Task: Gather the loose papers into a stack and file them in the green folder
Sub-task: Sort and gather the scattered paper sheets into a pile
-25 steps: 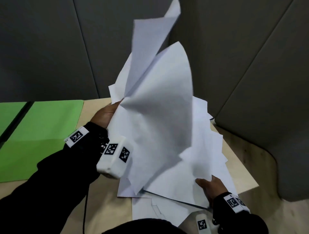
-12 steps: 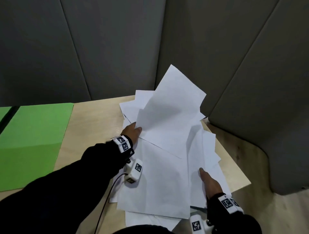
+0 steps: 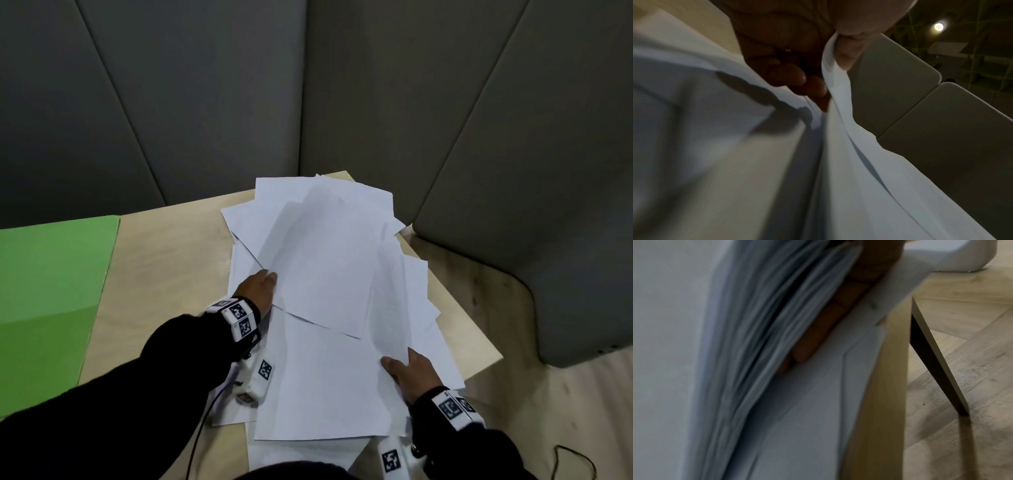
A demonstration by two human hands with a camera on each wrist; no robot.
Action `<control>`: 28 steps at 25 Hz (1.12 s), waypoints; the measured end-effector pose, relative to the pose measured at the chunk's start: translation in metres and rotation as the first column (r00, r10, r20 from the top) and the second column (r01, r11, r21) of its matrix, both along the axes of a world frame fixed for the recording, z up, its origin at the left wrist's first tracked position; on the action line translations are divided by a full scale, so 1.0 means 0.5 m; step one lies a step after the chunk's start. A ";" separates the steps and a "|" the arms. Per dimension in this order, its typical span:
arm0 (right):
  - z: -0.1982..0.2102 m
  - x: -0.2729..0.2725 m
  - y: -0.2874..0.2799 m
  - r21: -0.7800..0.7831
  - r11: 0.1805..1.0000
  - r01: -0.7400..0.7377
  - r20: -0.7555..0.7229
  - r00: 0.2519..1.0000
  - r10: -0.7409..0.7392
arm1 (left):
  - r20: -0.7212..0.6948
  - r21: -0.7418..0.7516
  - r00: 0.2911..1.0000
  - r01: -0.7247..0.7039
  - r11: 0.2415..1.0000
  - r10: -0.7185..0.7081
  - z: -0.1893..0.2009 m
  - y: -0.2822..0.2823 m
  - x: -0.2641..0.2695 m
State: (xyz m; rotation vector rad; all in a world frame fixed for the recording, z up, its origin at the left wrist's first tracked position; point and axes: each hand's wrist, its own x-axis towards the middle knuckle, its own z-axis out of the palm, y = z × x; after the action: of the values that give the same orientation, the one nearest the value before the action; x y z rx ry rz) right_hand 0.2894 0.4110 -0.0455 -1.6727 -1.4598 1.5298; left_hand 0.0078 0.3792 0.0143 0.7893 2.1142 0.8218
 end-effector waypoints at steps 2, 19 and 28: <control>-0.011 0.003 0.001 -0.007 1.000 0.015 -0.002 1.000 -0.015 | 0.109 -0.014 0.993 -0.052 0.999 0.054 0.001 -0.051 -0.002; 0.003 0.002 0.002 -0.006 1.000 -0.029 0.055 0.998 0.029 | 0.059 -0.491 0.902 0.399 0.774 -0.427 0.007 -0.173 0.047; -0.011 0.001 0.005 -0.015 1.000 0.017 0.059 0.998 -0.016 | -0.426 -0.300 0.903 -0.077 0.951 -0.061 -0.033 -0.010 -0.116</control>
State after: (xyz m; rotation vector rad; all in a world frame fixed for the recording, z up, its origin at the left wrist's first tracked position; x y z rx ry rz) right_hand 0.2899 0.4137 -0.0507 -1.7480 -1.4638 1.4992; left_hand -0.0500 0.3743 -0.0024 0.8473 2.5562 0.3113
